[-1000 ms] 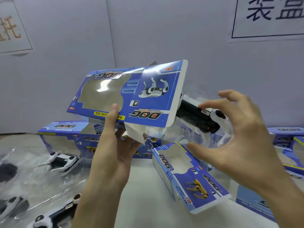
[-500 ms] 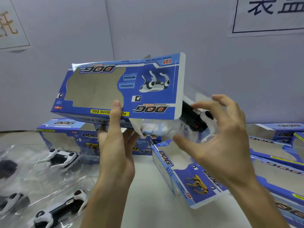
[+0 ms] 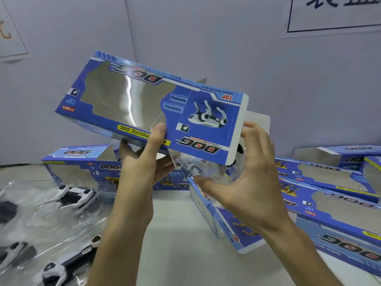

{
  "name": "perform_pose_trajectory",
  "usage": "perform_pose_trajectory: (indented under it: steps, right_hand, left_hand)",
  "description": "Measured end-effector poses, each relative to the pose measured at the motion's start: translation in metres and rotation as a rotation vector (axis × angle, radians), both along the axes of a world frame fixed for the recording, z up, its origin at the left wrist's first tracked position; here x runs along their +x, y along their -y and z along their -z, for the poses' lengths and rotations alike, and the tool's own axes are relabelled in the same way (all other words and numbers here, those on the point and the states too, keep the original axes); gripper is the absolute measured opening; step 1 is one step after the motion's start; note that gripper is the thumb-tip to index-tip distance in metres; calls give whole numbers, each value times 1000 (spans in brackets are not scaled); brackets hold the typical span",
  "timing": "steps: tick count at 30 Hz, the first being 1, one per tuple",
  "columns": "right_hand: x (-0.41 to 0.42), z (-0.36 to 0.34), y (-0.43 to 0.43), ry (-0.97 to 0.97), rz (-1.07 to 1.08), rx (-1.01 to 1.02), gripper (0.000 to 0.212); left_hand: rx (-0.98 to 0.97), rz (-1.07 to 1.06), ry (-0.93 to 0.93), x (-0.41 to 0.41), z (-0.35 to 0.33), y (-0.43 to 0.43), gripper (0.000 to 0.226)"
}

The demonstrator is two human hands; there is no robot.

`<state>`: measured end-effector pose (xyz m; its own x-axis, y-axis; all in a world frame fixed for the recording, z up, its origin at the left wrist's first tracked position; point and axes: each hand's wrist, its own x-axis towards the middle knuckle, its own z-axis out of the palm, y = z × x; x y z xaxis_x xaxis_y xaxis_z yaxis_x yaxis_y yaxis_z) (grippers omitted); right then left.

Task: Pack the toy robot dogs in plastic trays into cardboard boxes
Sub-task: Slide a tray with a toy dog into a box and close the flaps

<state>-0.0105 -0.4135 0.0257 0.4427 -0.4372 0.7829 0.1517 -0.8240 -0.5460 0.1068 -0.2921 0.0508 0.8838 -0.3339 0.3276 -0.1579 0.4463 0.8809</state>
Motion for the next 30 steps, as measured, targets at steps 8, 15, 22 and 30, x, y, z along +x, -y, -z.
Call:
perform_pose_trajectory:
  steps: [8, 15, 22, 30]
  right_hand:
    - [-9, 2, 11, -206, -320, -139, 119]
    - [-13, 1, 9, -125, -362, -162, 107]
    - [-16, -6, 2, -152, -357, -239, 108]
    - [-11, -4, -1, -163, -565, -22, 117]
  left_hand:
    - [-24, 23, -106, 25, 5, -25, 42]
    - [24, 33, -149, 35, 10, -31, 40]
    - [43, 83, -167, 38, 13, -39, 46]
    - [-104, 128, -301, 24, 14, -28, 38]
